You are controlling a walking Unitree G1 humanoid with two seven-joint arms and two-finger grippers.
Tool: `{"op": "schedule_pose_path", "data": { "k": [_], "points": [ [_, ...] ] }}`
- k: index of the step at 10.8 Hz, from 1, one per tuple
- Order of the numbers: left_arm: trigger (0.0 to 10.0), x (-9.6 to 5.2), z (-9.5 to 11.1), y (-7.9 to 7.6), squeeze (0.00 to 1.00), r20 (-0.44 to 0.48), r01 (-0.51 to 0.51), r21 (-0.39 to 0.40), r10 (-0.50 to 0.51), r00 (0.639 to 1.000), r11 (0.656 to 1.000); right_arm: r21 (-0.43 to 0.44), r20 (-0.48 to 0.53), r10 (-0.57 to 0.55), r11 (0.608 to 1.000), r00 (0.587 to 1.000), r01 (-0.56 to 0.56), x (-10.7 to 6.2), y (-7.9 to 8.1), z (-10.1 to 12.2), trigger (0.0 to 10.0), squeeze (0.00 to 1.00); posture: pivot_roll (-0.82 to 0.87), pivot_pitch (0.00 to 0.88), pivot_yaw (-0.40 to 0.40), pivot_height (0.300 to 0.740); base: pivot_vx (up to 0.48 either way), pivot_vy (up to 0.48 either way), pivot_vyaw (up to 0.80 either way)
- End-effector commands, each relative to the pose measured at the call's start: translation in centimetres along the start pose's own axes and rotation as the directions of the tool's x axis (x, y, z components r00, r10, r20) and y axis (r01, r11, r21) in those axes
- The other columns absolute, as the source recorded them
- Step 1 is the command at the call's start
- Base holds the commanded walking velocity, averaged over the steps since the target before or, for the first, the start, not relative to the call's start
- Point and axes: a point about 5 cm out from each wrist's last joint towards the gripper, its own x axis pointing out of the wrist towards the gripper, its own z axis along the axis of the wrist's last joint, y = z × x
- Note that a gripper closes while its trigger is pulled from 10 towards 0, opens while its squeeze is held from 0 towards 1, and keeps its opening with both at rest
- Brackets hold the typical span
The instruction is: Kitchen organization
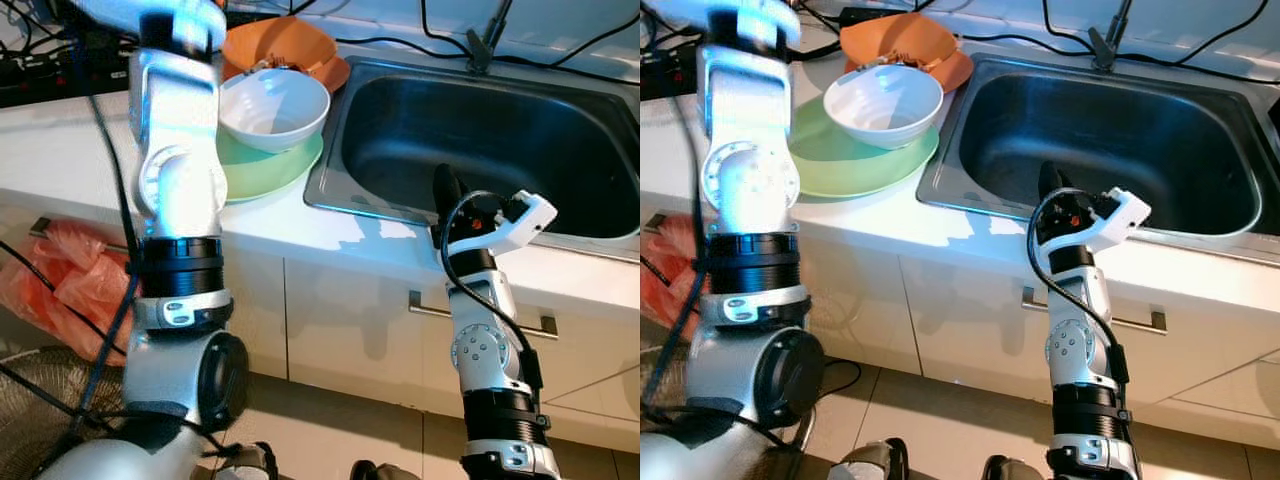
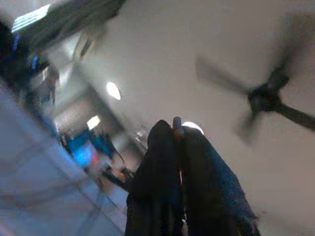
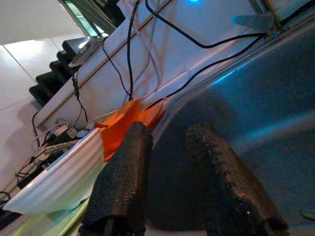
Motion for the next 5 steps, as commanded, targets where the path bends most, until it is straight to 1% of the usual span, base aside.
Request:
{"op": "schedule_pose_path", "data": {
  "k": [1, 2, 3, 5],
  "points": [
    [10.0, -0.9, -0.7, 1.4, 0.00, -0.026, -0.039, -0.124, 0.036, 0.999, 0.992, 0.005, -0.036, -0.038, 0.999, 0.999, 0.038, -0.7, -0.7, -0.8, 10.0, 0.00, 0.09, 0.129, -0.012, 0.740, 0.000, 0.000, 0.00],
    [10.0, -2.0, -1.5, 2.7, 0.00, -0.056, -0.086, -0.166, 0.077, 0.995, 0.982, 0.011, -0.032, -0.032, 0.999, 0.999, 0.032, -0.6, -0.5, -0.7, 10.0, 0.00, 0.09, 0.131, -0.011, 0.740, 0.000, 0.000, 0.00],
    [10.0, -3.5, -2.4, 4.4, 0.00, -0.082, -0.161, -0.185, 0.148, 0.985, 0.969, 0.019, -0.025, -0.028, 0.999, 0.999, 0.028, -0.5, -0.2, -0.6, 10.0, 0.00, 0.08, 0.134, -0.010, 0.740, 0.000, 0.000, 0.00],
    [10.0, -4.1, -2.7, 4.7, 0.00, -0.095, -0.168, -0.193, 0.152, 0.984, 0.967, 0.031, -0.018, -0.024, 0.999, 1.000, 0.025, -0.3, 0.0, -0.5, 10.0, 0.00, 0.08, 0.135, -0.008, 0.740, 0.000, 0.000, 0.00]
  ]
}}
